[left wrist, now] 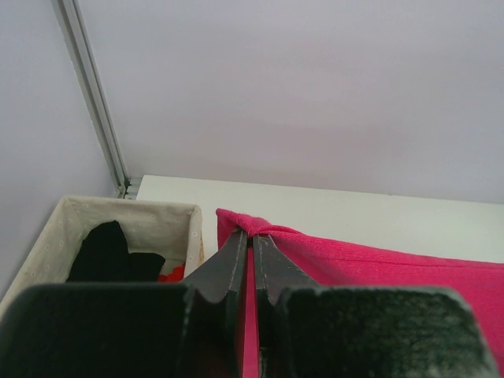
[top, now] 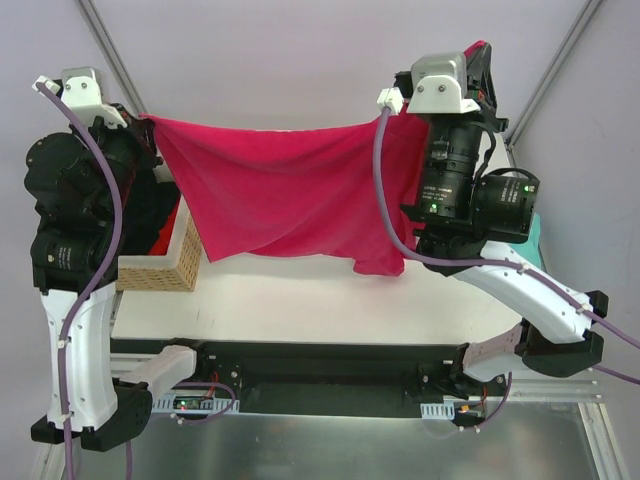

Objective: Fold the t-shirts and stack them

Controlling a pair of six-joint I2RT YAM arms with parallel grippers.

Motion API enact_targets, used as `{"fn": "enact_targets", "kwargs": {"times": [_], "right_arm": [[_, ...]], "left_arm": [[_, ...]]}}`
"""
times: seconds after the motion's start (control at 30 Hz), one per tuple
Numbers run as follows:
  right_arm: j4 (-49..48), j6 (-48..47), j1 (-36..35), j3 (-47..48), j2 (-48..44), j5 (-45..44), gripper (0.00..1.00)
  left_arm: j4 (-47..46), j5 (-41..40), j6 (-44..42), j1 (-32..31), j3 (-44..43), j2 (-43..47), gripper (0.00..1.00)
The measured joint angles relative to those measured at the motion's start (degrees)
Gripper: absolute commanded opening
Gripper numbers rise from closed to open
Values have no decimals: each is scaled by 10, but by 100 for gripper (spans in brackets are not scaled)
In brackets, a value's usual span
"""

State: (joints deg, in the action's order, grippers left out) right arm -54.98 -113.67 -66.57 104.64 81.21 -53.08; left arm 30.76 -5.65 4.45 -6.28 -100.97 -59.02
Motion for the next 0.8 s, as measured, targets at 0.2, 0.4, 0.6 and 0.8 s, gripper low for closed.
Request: {"fn": "enact_targets", "kwargs": {"times": [0.2, 0.4, 0.6, 0.8], "right_arm": [[-8, 0, -14, 0, 1, 0, 1], [-20, 0, -26, 0, 1, 1, 1], [-29, 0, -31, 0, 1, 6, 1], [-37, 0, -32, -2, 1, 6, 1]], "left_arm": [[0, 0, -6, 0, 3, 7, 0], [0, 0, -7, 0, 3, 7, 0], [0, 0, -7, 0, 3, 7, 0], [0, 0, -7, 0, 3, 7, 0]]}}
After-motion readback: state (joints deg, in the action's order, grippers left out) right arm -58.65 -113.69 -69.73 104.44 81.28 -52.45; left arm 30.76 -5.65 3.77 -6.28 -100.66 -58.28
